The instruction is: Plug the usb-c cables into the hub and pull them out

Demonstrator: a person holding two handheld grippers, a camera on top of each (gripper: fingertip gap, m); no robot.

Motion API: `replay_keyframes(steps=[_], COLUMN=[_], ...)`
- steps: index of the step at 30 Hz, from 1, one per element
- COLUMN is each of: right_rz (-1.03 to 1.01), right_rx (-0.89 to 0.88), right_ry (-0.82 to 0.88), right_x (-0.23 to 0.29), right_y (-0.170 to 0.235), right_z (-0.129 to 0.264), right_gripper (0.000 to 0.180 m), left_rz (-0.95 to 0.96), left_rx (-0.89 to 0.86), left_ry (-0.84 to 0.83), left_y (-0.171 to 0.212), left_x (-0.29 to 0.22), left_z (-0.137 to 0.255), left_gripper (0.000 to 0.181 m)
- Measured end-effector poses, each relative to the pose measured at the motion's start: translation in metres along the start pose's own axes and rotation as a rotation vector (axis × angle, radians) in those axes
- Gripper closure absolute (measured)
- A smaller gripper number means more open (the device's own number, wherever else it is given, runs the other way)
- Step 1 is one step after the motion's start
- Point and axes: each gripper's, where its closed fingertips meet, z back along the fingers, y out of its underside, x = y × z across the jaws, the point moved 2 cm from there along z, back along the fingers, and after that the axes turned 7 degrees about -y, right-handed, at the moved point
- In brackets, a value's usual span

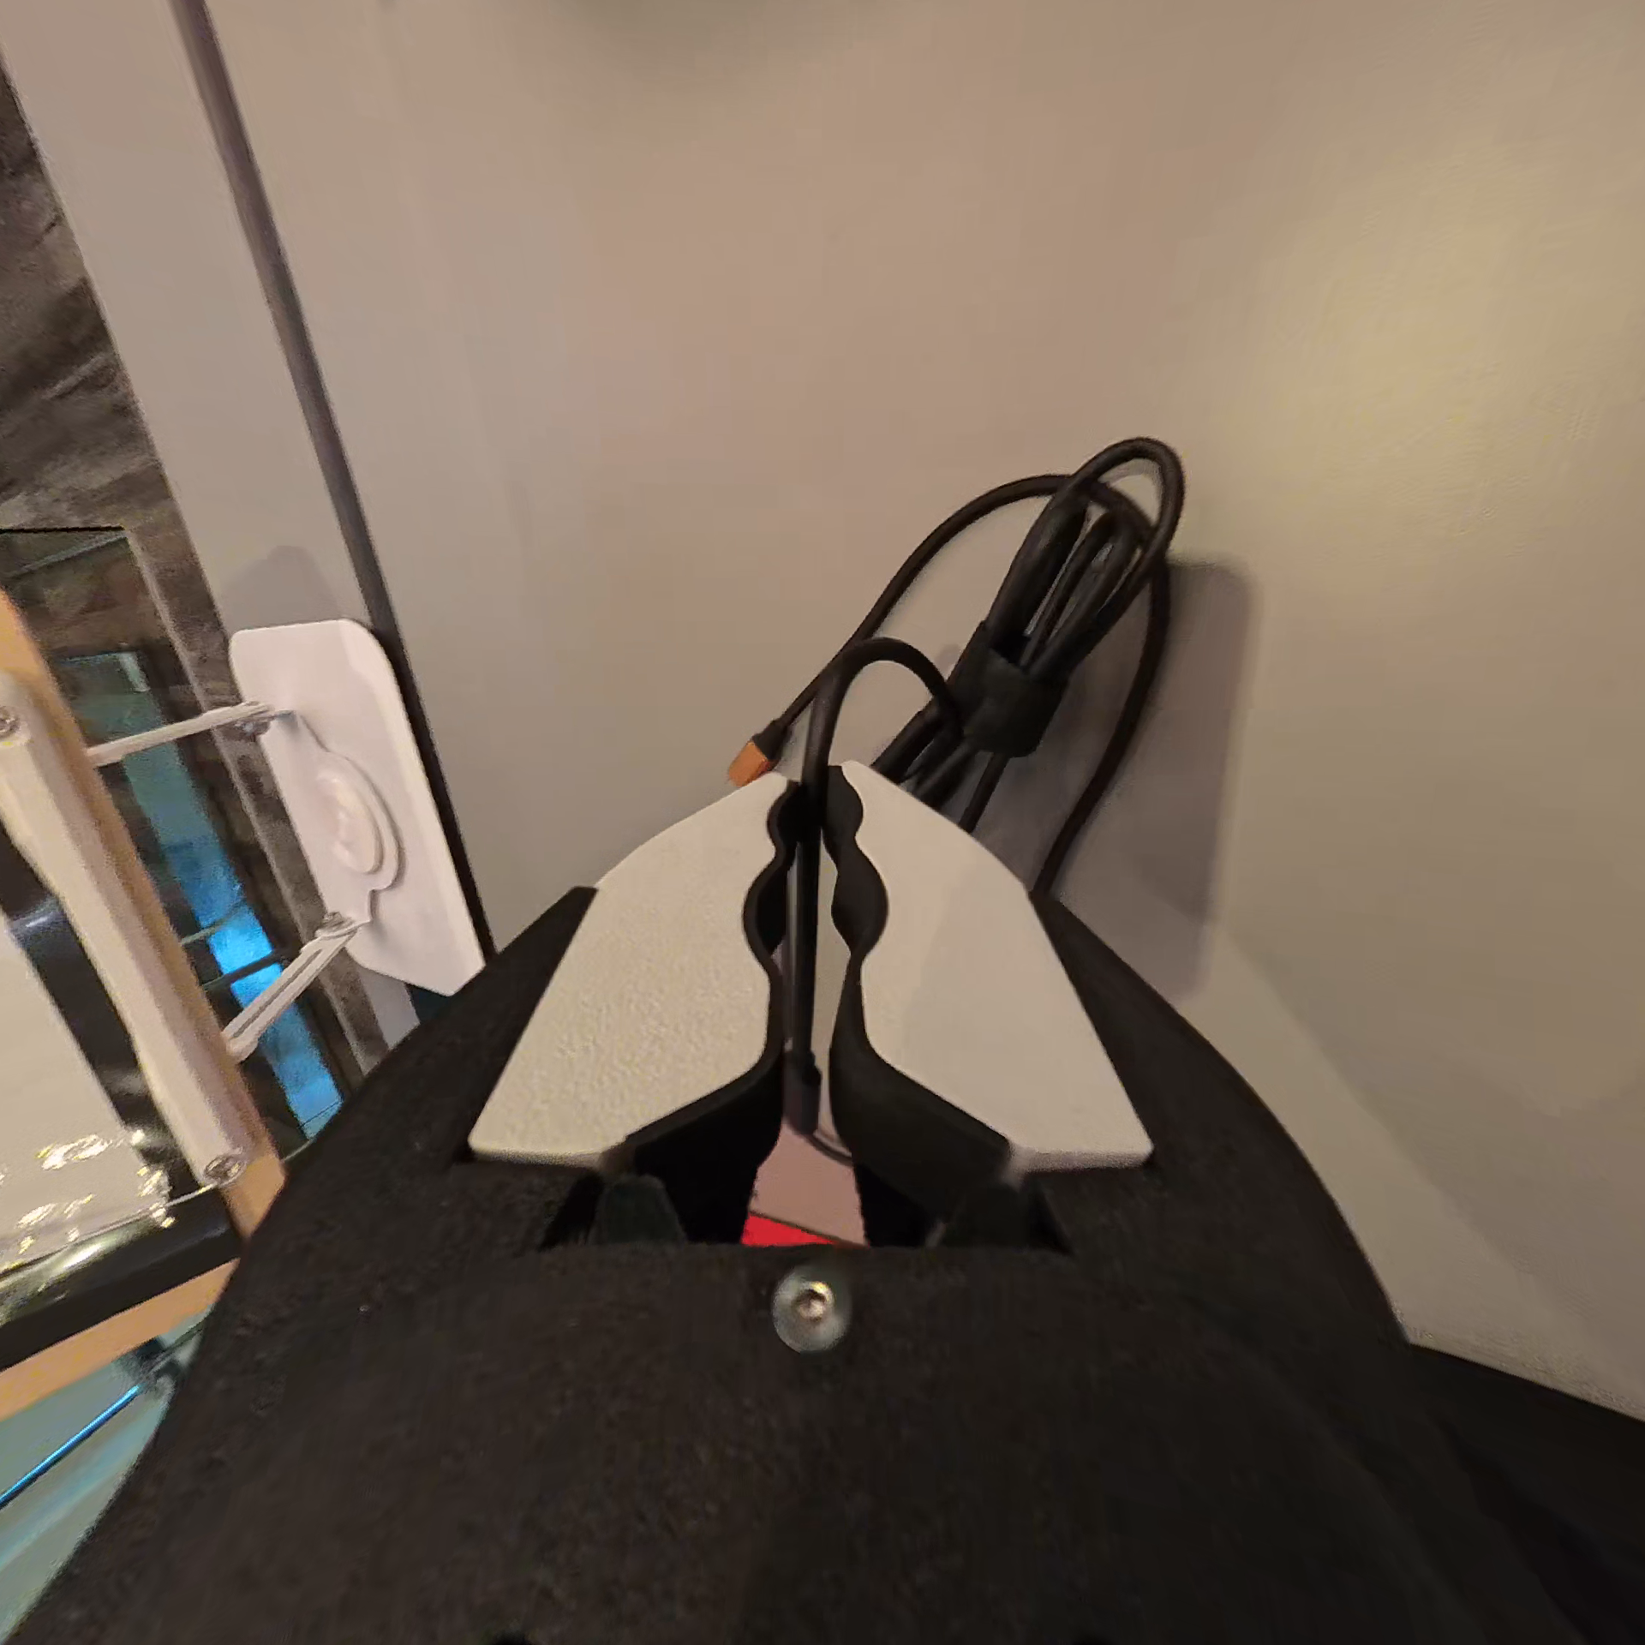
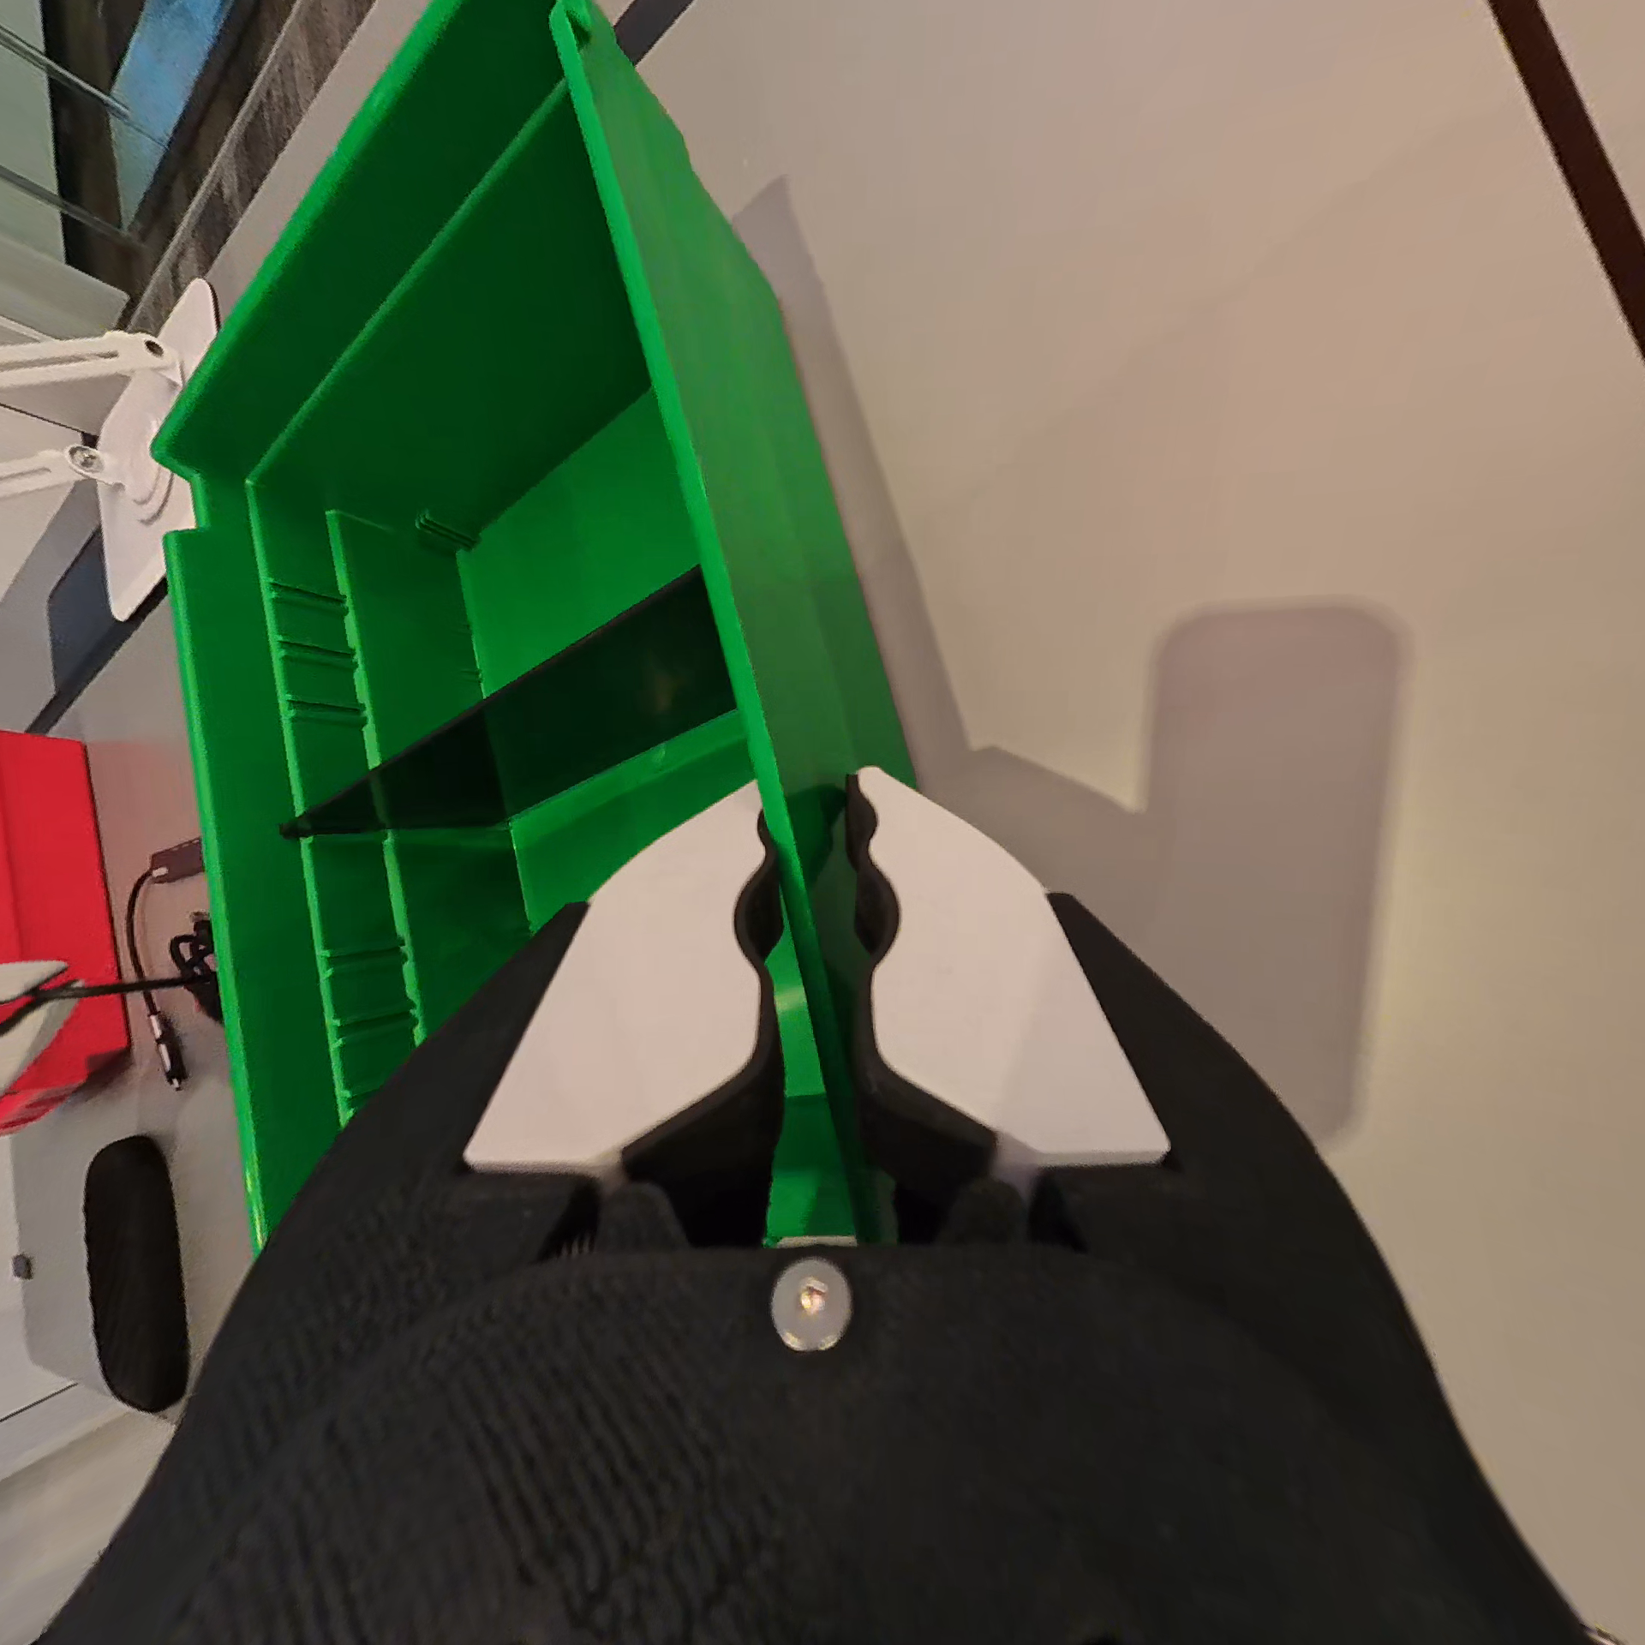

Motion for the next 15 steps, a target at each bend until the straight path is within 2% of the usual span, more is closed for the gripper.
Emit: replay_keyframes(steps=[1, 5, 11, 15], right_rz=[-0.005, -0.032, -0.060, -0.081], right_rx=[0.000, 0.002, -0.004, 0.009], right_ry=[-0.004, -0.012, 0.000, 0.046], right_x=[0.000, 0.003, 0.004, 0.001], right_y=[0.000, -0.001, 0.000, 0.005], right_z=[0.000, -0.004, -0.004, 0.004], right_gripper=[0.167, 0.166, 0.166, 0.166], left_rz=[0.006, 0.078, 0.342, 0.533], left_rx=[-0.003, 0.012, -0.116, -0.166], left_ry=[0.019, 0.057, 0.096, 0.042], left_y=[-0.002, -0.001, 0.023, 0.065], left_x=[-0.003, -0.005, 0.009, 0.013], left_z=[-0.001, -0.003, 0.027, 0.054], left_gripper=[0.172, 0.125, 0.113, 0.113])
